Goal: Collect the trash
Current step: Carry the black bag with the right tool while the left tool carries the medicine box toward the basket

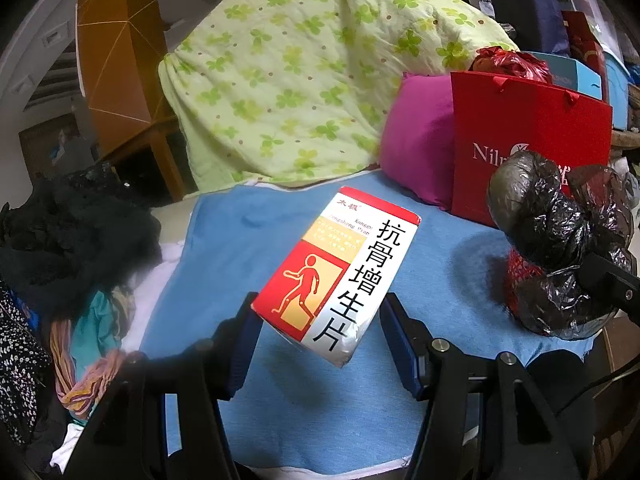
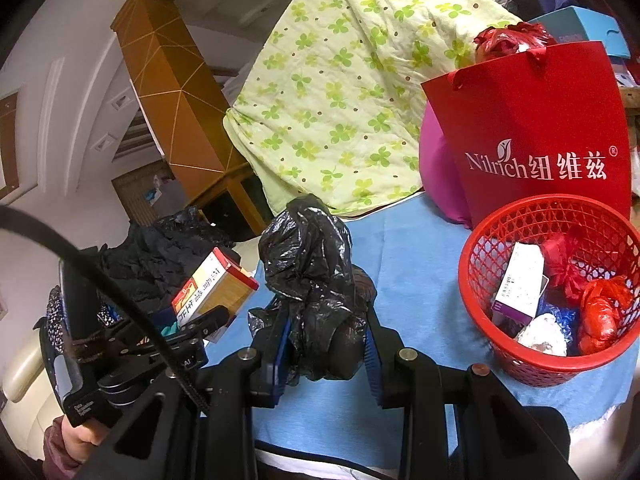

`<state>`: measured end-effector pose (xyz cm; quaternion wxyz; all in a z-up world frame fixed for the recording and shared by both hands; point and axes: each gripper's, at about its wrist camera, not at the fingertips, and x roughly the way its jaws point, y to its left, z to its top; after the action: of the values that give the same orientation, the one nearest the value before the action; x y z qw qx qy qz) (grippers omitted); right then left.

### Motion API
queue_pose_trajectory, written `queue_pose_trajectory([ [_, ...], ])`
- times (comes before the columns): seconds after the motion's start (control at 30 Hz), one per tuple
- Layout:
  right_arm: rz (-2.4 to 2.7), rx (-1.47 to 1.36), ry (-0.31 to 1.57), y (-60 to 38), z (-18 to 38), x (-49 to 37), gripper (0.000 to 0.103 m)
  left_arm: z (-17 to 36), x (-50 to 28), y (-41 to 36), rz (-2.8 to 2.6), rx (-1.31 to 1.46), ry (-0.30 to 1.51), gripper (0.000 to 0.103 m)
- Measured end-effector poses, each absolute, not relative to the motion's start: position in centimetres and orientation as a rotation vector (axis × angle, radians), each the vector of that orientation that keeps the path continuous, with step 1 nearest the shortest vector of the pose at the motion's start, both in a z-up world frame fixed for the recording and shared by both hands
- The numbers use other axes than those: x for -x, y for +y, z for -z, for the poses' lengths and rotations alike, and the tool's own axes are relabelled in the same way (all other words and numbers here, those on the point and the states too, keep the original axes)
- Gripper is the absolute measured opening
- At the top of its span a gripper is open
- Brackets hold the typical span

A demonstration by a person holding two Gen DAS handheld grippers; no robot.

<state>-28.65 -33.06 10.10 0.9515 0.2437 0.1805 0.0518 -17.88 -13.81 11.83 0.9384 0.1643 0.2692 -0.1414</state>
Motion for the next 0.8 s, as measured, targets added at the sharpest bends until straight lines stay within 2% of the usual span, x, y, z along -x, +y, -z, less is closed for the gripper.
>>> queue_pose_trajectory([
  [0.8, -0.078, -0.524, 0.359, -33.4, -10.0, 29.7, 0.034, -11.2, 18.2, -15.1, 0.317, -0.362, 0.567, 0.061],
])
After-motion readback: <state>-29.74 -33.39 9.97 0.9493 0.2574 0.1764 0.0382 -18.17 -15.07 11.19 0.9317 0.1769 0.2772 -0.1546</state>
